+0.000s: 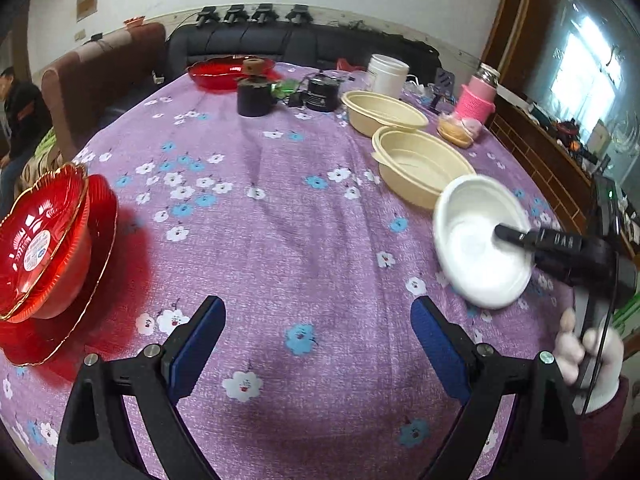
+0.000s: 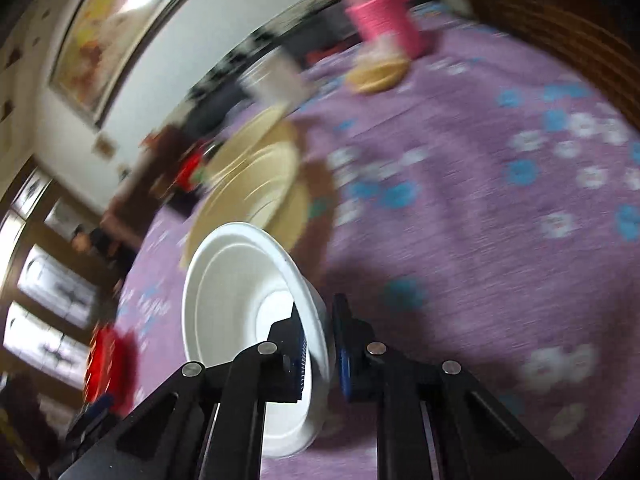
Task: Organize plates and bowls
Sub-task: 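Grasp the small white paper bowl rim with the right tool and lift, then lower the white bowl onto the red plate stack and open the right tool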
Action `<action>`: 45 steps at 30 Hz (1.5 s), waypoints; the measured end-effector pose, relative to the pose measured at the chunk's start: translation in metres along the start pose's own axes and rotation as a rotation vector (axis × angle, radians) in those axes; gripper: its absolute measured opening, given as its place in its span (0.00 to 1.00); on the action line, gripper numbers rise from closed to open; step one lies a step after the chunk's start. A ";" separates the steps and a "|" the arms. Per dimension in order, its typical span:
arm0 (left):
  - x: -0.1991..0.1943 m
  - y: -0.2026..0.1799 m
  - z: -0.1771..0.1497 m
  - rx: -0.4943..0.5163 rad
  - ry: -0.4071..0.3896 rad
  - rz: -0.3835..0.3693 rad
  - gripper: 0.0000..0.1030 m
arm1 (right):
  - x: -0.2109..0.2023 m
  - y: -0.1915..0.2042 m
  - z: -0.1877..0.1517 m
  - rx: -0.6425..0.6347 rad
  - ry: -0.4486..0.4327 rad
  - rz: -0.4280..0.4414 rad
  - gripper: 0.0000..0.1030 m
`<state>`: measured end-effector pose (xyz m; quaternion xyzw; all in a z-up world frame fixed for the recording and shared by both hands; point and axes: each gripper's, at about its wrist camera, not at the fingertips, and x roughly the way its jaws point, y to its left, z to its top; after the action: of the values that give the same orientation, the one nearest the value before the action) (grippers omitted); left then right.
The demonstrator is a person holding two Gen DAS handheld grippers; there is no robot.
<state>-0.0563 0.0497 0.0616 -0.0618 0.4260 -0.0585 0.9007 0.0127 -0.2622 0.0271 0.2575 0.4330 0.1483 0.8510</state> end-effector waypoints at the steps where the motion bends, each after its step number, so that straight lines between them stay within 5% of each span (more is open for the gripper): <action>1: 0.001 0.002 0.001 -0.006 0.001 -0.005 0.91 | 0.004 0.006 -0.003 -0.016 0.023 0.036 0.13; 4: 0.009 0.005 0.004 -0.024 0.020 -0.027 0.91 | 0.021 0.028 -0.019 -0.075 0.097 0.130 0.13; 7: 0.022 0.004 0.010 -0.043 0.042 -0.069 0.90 | 0.034 0.052 -0.034 -0.174 0.122 0.102 0.14; 11: 0.044 0.000 0.017 -0.050 0.086 -0.068 0.58 | 0.034 0.075 -0.048 -0.304 0.087 0.018 0.14; 15: 0.068 -0.006 0.021 -0.065 0.156 -0.089 0.50 | 0.033 0.077 -0.050 -0.321 0.071 -0.002 0.14; 23: 0.078 -0.023 0.016 -0.046 0.192 -0.141 0.15 | 0.034 0.080 -0.044 -0.344 0.045 -0.040 0.17; 30: 0.055 -0.013 0.008 -0.063 0.173 -0.155 0.15 | 0.027 0.102 -0.057 -0.429 -0.015 -0.092 0.17; 34: 0.022 0.015 0.012 -0.084 0.119 -0.131 0.15 | 0.023 0.133 -0.062 -0.417 0.000 -0.041 0.18; 45: -0.077 0.164 0.033 -0.237 -0.060 0.068 0.15 | 0.070 0.315 -0.084 -0.601 0.065 0.117 0.18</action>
<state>-0.0704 0.2254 0.1143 -0.1550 0.4047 0.0249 0.9009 -0.0240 0.0561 0.1178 0.0140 0.3811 0.3268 0.8647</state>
